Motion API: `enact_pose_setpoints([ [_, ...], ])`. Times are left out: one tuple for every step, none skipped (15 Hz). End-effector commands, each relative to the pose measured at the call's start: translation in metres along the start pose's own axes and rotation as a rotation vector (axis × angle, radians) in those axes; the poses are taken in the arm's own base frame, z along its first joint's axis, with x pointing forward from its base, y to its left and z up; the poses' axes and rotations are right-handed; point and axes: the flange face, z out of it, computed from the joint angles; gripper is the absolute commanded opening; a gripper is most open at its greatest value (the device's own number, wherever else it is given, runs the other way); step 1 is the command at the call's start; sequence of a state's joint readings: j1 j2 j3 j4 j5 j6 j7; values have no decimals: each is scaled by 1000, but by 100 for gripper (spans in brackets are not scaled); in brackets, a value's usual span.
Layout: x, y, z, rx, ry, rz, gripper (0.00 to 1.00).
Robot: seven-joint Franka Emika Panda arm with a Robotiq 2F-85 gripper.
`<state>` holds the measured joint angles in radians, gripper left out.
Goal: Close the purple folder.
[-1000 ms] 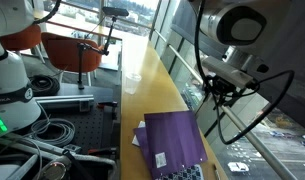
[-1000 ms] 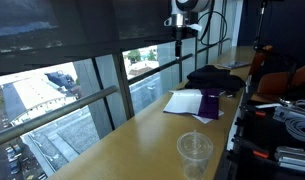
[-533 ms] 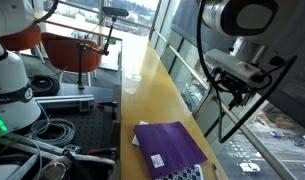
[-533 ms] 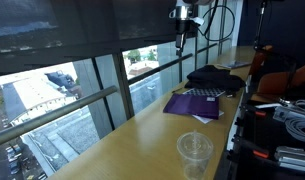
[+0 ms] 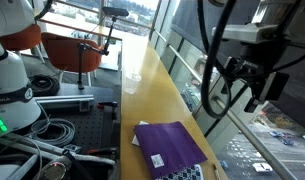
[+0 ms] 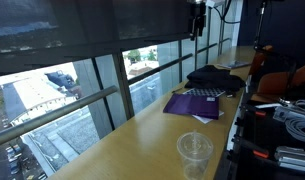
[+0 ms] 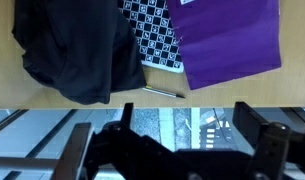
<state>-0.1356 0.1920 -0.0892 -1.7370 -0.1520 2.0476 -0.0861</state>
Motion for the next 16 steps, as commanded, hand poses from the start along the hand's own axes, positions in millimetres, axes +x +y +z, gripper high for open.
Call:
enact_pose_setpoints([
  [-29,-3,-10,50,-177,53,100],
  [-35,-5,-12,76,-218,52,100],
  [-40,-6,-13,106,-243,50,100],
  [-44,-8,-16,126,-263,56,100],
  [-48,-10,-17,141,-271,60,100],
  [-50,-11,-18,149,-266,58,100],
  [-52,-12,-20,148,-252,58,100],
  [-53,-12,-22,133,-223,55,100],
  [-54,-12,-25,116,-198,51,100],
  [-55,-12,-28,91,-163,45,100],
  [-56,-13,-31,77,-131,39,100],
  [-44,-8,-20,102,-187,51,100],
  [-45,-9,-23,93,-165,47,100],
  [-48,-10,-24,90,-156,44,100],
  [-50,-10,-26,89,-152,43,100],
  [-51,-10,-26,88,-151,42,100],
])
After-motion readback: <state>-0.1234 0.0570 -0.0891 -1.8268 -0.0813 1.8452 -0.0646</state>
